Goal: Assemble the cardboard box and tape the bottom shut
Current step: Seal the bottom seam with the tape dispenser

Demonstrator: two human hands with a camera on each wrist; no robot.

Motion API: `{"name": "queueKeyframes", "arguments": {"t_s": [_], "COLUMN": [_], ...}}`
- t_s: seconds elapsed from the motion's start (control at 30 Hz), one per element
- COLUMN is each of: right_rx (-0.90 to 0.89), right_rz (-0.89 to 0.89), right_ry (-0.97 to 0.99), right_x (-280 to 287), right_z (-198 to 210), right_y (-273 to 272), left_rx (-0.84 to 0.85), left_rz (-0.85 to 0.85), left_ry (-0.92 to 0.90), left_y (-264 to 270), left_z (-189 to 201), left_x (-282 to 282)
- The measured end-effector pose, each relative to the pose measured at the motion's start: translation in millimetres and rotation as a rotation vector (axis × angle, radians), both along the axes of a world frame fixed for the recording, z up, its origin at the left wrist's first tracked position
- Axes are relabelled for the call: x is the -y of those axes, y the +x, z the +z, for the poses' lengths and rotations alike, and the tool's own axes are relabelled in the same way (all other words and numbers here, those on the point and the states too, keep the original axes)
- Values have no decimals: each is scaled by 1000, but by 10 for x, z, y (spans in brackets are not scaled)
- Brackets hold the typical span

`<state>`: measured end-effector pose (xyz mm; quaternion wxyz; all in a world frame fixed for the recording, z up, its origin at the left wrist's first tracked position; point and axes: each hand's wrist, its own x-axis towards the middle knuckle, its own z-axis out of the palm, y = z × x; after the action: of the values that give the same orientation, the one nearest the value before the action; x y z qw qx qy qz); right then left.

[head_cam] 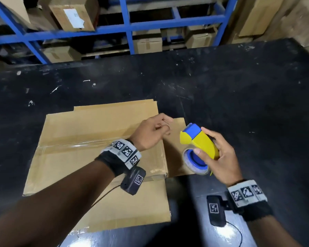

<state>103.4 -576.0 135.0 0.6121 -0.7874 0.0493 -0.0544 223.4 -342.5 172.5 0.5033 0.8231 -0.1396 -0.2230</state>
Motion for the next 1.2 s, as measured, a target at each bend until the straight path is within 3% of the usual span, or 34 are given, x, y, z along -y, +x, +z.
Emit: {"name": "queueKeyframes", "arguments": {"t_s": [0.1, 0.2, 0.57, 0.7, 0.9, 1.07, 1.2], "right_rx": [67, 134, 214, 167, 52, 36, 6], "right_rz": [-64, -139, -338, -316, -333, -366, -350], "right_ry": [-84, -121, -150, -217, -536, -493, -484], "right_x": [-242, -443, -1122, -1388, -1704, -1723, -1706], "right_z": [155, 262, 400, 466, 547, 718, 796], "right_y": [-287, -487, -786, -702, -394, 8, 189], "left_rx": [-218, -283, -229, -146, -94, -93, -37], "left_rz": [22, 1, -15, -95, -128, -193, -126], "left_ry": [-206, -302, -203, -116, -38, -40, -35], "left_y": [-144, -275, -297, -70, 376, 859, 1474], "left_z": [184, 267, 499, 532, 502, 465, 419], "left_x": [29, -16, -303, -480, -572, -504, -519]}}
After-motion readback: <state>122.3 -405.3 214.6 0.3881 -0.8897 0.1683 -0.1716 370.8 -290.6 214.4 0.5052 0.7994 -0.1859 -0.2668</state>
